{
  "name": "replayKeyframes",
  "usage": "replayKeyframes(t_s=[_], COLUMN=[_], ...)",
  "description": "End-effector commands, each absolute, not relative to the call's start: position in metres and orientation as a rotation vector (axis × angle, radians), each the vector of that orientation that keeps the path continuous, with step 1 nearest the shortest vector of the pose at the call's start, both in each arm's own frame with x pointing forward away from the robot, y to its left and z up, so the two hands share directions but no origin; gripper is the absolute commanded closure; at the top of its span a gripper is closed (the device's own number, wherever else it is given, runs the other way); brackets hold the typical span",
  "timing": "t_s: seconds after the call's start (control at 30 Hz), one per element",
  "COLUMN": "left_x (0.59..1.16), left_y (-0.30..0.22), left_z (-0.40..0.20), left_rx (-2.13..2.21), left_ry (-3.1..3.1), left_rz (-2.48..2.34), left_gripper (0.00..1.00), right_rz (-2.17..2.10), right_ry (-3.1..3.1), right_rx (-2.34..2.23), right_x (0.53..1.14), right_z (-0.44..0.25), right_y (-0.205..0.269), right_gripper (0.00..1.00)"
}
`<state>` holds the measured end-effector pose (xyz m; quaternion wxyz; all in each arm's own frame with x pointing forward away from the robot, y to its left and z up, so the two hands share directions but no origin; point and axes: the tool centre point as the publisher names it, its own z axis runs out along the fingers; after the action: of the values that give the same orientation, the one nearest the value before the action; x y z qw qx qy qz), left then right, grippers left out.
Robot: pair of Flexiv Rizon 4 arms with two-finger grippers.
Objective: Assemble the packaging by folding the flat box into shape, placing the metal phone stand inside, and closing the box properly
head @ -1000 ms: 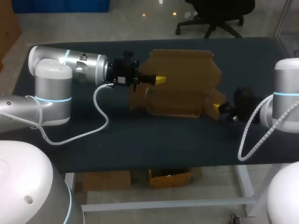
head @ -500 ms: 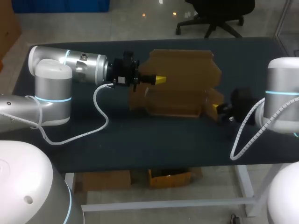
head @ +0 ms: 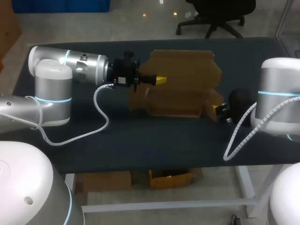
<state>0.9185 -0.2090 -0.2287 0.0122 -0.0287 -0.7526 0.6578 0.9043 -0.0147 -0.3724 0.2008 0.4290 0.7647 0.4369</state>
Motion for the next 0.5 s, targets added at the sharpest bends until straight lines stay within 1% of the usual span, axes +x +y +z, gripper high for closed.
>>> replayKeyframes(t_s=[0.03,0.5], left_x=[0.9176,0.9176], left_y=[-0.2096,-0.2096], left_z=[-0.2301,-0.2301], left_rx=[-0.089,-0.089], left_ry=[-2.347,-2.347], left_rz=[2.051,2.051], left_gripper=[1.0,1.0], right_rz=[1.143,1.06], right_ry=[2.108,2.115], right_rx=[1.228,1.253], right_x=[0.9047,0.9046], right_z=[-0.3737,-0.3716], right_y=[-0.0033,0.0029], right_gripper=[0.99,1.0])
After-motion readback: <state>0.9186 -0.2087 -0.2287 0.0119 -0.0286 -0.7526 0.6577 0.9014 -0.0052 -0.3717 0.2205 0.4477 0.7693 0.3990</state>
